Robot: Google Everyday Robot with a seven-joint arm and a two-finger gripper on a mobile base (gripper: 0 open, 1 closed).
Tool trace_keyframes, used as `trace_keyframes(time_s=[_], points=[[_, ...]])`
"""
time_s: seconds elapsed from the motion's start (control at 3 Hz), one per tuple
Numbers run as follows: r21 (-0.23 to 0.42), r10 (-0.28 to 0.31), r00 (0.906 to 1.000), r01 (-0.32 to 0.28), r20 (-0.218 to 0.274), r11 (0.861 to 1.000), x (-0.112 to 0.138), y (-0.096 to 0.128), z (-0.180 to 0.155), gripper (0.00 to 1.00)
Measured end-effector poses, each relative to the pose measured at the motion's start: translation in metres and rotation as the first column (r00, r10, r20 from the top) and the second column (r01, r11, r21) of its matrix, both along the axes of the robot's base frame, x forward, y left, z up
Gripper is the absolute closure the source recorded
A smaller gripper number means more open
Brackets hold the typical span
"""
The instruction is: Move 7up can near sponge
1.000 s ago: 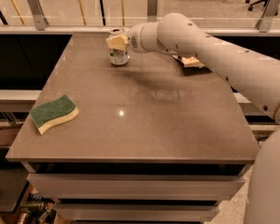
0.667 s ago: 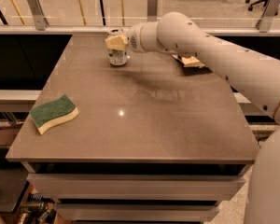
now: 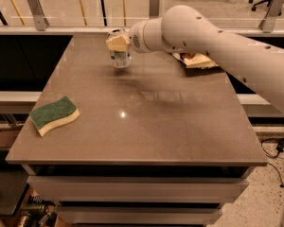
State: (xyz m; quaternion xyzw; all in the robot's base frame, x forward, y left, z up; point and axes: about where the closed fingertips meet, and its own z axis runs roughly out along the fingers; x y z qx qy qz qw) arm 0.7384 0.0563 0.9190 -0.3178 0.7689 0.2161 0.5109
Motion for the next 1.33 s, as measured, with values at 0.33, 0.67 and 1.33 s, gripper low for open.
trace_keyframes(time_s=[0.33,0.67,1.33], points=[[-0.017,0.002,1.0,-0.002,0.002,1.0,-0.023,-0.002,0.007,1.0],[-0.028,0.015,0.9999,-0.015,-0.006,1.0,-0.046,-0.008,0.009,1.0],[-0.069,0.062,0.9976,-0.064,-0.031,0.996,-0.098,-0.009,0.015,1.0]])
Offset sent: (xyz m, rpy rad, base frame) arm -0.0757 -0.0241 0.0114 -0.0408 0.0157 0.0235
